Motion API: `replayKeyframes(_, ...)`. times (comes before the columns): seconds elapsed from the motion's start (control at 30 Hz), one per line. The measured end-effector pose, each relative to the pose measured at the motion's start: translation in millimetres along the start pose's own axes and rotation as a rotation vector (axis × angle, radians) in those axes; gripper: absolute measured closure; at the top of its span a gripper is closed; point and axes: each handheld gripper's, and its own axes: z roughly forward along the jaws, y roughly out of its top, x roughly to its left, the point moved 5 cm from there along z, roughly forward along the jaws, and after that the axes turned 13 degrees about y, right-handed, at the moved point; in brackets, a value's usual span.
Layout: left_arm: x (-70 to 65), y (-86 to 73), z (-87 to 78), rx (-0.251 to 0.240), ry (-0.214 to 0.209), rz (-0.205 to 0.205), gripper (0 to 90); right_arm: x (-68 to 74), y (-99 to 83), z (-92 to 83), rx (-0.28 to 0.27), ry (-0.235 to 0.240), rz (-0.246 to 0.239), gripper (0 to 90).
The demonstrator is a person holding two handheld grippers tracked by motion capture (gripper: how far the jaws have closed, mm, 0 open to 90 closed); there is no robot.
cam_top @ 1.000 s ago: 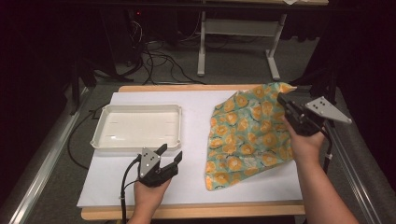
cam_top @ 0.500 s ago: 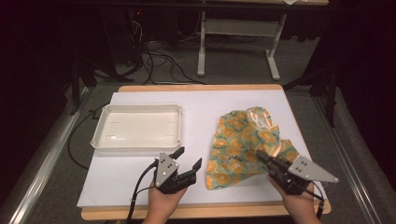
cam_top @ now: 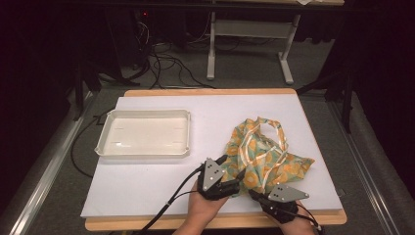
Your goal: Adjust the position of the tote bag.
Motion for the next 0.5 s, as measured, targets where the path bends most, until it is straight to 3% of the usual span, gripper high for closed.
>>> replayKeyframes(0.03,0.0,0.0,0.0,0.0,0.0,0.0,28.0,0.0,0.0,0.0,0.0,0.0,0.0,90.0)
replayKeyframes(0.13,-16.9,-3.4,14.6,-0.009,-0.046,0.009,26.1,4.2,-4.9,6.6,0.035,0.014,0.001,90.0)
replayKeyframes(0.3,-37.5,-6.3,32.3,0.05,-0.116,0.013,25.3,7.5,-9.9,11.9,0.072,0.016,-0.02,90.0)
replayKeyframes(0.33,-39.1,-7.4,33.9,0.063,-0.12,0.019,34.3,7.5,-10.0,11.5,0.073,0.016,-0.021,90.0)
replayKeyframes(0.37,-41.0,-9.3,35.7,0.075,-0.121,0.034,56.7,7.6,-10.3,10.5,0.073,0.015,-0.016,90.0)
replayKeyframes(0.4,-41.7,-10.2,35.8,0.081,-0.122,0.044,56.7,7.6,-10.3,10.5,0.073,0.015,-0.016,90.0)
replayKeyframes(0.47,-42.7,-11.3,34.8,0.087,-0.115,0.063,81.9,6.8,-10.1,9.7,0.067,0.015,-0.019,90.0)
replayKeyframes(0.5,-42.1,-10.3,32.7,0.076,-0.105,0.075,89.2,6.7,-9.6,8.8,0.063,0.015,-0.014,90.0)
